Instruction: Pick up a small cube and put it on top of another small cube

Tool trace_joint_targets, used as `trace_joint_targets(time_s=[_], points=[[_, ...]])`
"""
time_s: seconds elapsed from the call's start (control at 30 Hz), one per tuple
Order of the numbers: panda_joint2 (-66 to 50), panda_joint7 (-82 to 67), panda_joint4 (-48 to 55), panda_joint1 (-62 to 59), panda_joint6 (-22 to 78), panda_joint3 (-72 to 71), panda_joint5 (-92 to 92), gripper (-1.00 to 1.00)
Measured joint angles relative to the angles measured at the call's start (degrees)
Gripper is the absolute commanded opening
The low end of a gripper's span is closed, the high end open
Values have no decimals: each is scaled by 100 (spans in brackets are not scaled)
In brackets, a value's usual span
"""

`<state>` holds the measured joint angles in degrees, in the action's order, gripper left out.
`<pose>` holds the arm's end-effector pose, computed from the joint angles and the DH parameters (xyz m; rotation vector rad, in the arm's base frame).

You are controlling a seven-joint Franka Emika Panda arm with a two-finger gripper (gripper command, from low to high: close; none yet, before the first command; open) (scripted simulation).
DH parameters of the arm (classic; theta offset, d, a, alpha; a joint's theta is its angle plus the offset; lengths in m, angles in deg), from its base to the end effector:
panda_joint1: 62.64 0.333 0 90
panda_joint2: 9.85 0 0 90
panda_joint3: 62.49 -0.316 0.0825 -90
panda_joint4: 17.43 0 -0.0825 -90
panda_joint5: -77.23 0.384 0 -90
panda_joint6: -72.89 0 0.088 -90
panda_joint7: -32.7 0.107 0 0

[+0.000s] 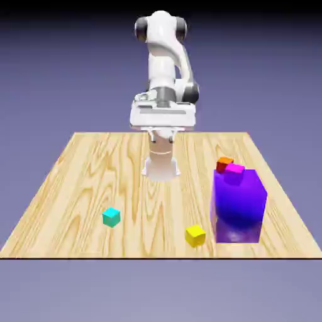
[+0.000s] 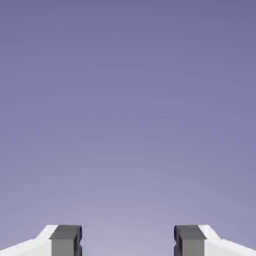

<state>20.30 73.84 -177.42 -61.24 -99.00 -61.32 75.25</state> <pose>0.3973 0.0040 0.4445 -2.5646 0.9113 -0.9819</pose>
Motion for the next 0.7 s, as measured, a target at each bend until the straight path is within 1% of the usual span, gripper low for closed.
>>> trace_joint_targets(time_s=[0.7], points=[[-4361, -2286, 1760, 1239, 3696, 2033, -3445, 0]])
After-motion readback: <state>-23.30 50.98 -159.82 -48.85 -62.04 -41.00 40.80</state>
